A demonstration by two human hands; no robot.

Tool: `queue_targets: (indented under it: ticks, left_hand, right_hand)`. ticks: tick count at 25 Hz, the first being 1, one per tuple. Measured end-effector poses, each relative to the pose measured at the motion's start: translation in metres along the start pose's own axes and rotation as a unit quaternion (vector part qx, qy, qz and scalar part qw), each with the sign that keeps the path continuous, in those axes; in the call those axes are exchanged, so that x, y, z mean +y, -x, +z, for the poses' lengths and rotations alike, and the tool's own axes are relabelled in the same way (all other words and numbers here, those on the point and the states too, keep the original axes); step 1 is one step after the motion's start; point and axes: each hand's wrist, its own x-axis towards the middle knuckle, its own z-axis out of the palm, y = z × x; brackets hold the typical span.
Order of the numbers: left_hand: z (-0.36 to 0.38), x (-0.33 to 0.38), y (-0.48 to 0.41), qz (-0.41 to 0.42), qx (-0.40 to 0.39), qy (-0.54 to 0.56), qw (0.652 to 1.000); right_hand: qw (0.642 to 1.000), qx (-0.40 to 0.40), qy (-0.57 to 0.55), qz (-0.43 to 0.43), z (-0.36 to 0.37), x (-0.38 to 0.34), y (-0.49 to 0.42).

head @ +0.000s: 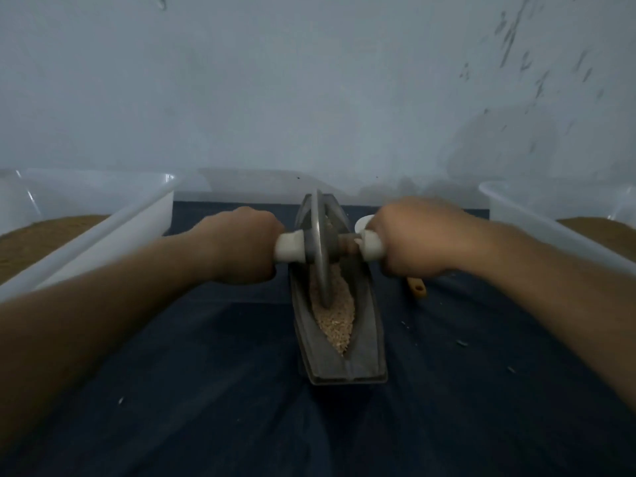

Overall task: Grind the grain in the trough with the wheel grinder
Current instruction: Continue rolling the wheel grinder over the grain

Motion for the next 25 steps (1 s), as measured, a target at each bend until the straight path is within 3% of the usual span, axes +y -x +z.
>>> queue_targets:
  ticks: [2, 3, 5, 6, 8, 9, 12, 15, 17, 21, 23, 25]
  left_hand:
    - [-0.004, -0.002, 0.002, 0.032, -0.053, 0.011, 0.998]
    - [0.000, -0.001, -0.001, 0.026, -0.034, -0.010, 0.999]
    - [0.010, 0.008, -0.011, -0.029, 0.122, -0.084, 0.989]
    - [0.016, 0.014, -0.015, -0.053, 0.214, -0.132, 0.966]
    - [0.021, 0.023, -0.021, -0.083, 0.303, -0.174, 0.933]
    - [0.018, 0.023, -0.020, -0.088, 0.287, -0.154, 0.941]
    - [0.007, 0.014, -0.001, -0.047, 0.120, -0.062, 0.990]
    - [-0.005, 0.004, 0.021, 0.014, 0.004, -0.030, 0.999]
    - [-0.003, 0.007, 0.014, 0.017, 0.020, -0.055, 0.998]
    - [0.004, 0.034, -0.016, -0.056, 0.245, -0.188, 0.949]
    - [-0.006, 0.037, -0.026, -0.050, 0.237, -0.207, 0.948]
    - [-0.012, 0.029, -0.017, -0.017, 0.129, -0.138, 0.982]
  right_hand:
    - [0.998, -0.067, -0.005, -0.004, -0.005, 0.002, 0.002]
    - [0.999, -0.042, 0.000, 0.007, 0.000, 0.000, -0.002]
    - [0.991, 0.114, 0.031, 0.060, 0.016, -0.005, -0.016]
    - [0.979, 0.181, 0.039, 0.089, 0.024, -0.008, -0.021]
    - [0.966, 0.226, 0.038, 0.118, 0.031, -0.013, -0.029]
    - [0.970, 0.210, 0.029, 0.115, 0.030, -0.012, -0.030]
    - [0.994, 0.101, 0.012, 0.035, 0.018, -0.004, -0.007]
    - [0.998, 0.054, -0.002, -0.021, 0.009, 0.004, 0.022]
    - [0.998, 0.066, -0.003, -0.007, 0.014, 0.003, 0.021]
    - [0.976, 0.160, -0.042, 0.140, 0.038, -0.007, -0.019]
    - [0.976, 0.118, -0.092, 0.157, 0.037, -0.002, -0.027]
    - [0.991, 0.059, -0.080, 0.091, 0.028, 0.003, -0.011]
